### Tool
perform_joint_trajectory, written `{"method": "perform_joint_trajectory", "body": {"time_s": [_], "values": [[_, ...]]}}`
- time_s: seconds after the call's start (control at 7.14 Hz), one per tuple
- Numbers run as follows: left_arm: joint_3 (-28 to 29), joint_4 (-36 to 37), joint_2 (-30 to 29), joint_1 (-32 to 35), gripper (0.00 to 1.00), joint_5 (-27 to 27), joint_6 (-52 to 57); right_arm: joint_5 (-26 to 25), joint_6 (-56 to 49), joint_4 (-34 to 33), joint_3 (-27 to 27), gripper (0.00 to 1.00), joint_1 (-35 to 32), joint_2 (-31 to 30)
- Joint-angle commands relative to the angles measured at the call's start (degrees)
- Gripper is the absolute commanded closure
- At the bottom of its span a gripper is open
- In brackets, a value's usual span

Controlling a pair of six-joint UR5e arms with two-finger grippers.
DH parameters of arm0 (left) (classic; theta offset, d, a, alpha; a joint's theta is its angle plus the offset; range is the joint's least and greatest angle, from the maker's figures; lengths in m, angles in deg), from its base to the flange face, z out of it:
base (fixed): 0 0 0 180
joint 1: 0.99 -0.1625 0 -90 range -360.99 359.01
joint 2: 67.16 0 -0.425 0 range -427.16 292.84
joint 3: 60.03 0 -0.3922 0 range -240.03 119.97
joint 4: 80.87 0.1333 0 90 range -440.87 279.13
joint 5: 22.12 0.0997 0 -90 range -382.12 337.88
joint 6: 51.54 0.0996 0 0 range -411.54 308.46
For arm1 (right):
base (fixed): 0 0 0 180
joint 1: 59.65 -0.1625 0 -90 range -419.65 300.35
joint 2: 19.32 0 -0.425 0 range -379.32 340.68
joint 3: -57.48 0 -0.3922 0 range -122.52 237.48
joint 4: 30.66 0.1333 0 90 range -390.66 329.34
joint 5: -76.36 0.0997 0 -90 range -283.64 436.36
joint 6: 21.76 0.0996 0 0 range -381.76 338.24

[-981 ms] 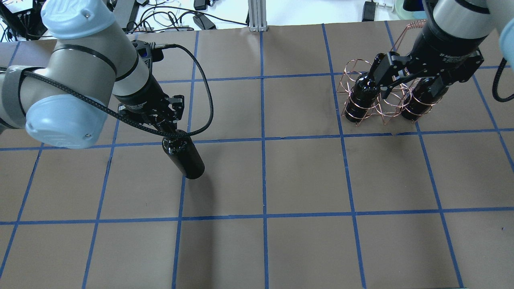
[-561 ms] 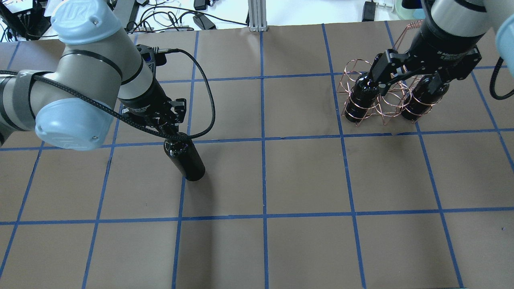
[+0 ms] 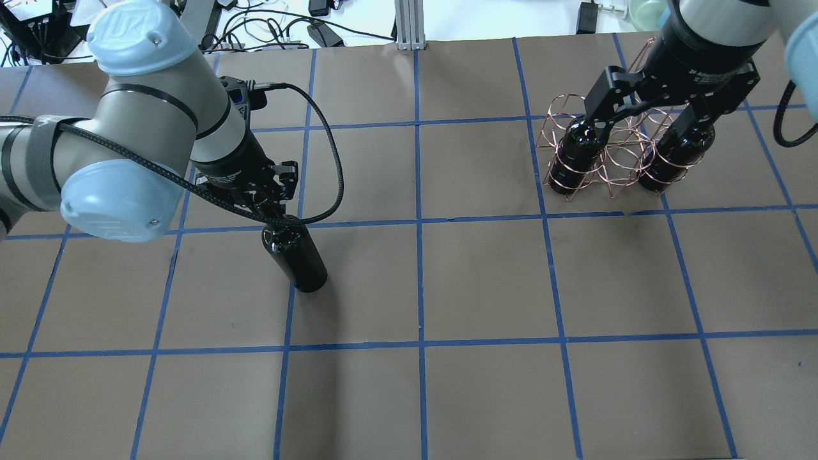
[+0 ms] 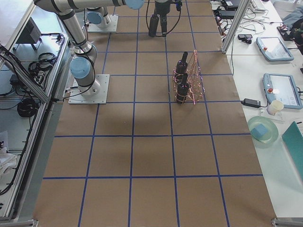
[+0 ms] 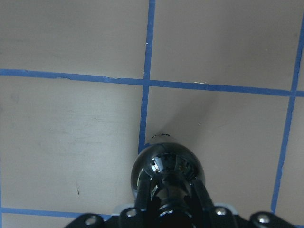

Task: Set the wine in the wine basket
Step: 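Open and withdraw the left gripper while the right gripper reaches to the bottle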

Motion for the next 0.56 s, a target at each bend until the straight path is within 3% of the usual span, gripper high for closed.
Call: {"method": "perform_joint_trajectory", "body": {"time_s": [0.0,0.28,0.42], "values": [[0.6,-0.7,0.11,0.0,0.0,0.11,0.2,0.33,6.73,-1.66,-5.72,0.0,-7.27,6.6],[3.83,-2.72,1.07,0.17,0.0,-0.59,0.11,-0.65,19.1,-4.2,-6.9,0.0,-16.76,10.76],[9.77,-9.95,1.34,-0.52,0.0,-0.24,0.2,-0.56,25.77,-5.79,-6.9,0.0,-20.64,11.99]]}}
